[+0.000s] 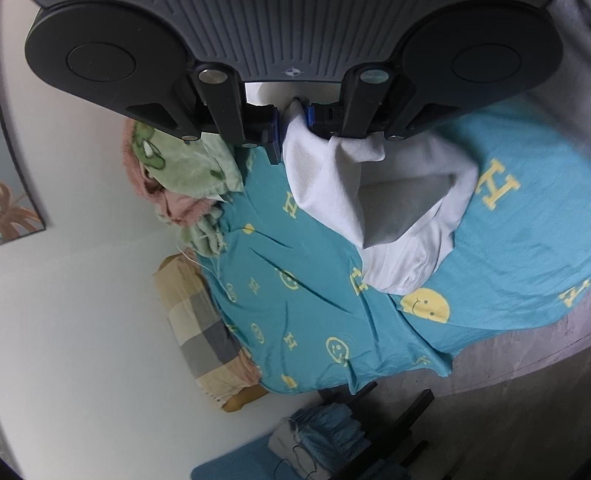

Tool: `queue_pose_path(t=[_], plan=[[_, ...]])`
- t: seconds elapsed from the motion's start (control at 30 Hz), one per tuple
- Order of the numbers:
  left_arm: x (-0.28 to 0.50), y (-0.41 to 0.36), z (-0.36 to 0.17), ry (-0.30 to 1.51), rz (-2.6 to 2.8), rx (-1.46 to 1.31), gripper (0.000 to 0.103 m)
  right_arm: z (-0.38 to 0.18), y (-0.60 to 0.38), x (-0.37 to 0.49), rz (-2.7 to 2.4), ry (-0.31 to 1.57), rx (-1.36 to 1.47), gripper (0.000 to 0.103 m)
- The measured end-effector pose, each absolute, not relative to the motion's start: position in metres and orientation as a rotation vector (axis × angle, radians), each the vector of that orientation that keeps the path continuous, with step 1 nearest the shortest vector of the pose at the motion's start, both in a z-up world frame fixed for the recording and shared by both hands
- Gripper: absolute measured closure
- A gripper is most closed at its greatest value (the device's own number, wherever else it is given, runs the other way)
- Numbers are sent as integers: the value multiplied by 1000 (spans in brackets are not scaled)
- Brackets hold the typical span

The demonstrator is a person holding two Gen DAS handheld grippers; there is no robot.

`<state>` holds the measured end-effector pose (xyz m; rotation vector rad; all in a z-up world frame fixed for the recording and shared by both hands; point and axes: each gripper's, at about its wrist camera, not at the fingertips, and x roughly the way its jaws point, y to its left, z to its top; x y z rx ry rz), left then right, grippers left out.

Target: Fold clothes

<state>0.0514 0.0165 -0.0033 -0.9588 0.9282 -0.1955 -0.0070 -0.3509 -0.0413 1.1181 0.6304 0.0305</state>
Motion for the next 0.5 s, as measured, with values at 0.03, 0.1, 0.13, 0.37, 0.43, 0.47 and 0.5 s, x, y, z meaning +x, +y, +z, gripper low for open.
queue_pose_path(t=[0.03, 0.1, 0.13, 0.37, 0.43, 0.47, 0.5], plan=[[66, 15, -8, 934, -187, -959, 89, -46, -352, 6, 24, 639, 1126, 93], [96, 11, -22, 945, -170, -960, 89, -58, -353, 34, 5, 658, 1122, 93], [110, 9, -29, 950, -162, -960, 89, -64, -353, 48, -4, 668, 1120, 93], [208, 2, -102, 1047, -188, -922, 86, -116, -355, 135, -87, 765, 1104, 93], [227, 4, -124, 1073, -215, -919, 86, -135, -358, 153, -108, 799, 1109, 93], [235, 6, -134, 1090, -226, -924, 85, -143, -360, 158, -112, 809, 1117, 93], [242, 7, -144, 1107, -237, -928, 85, -151, -361, 163, -117, 819, 1125, 92]])
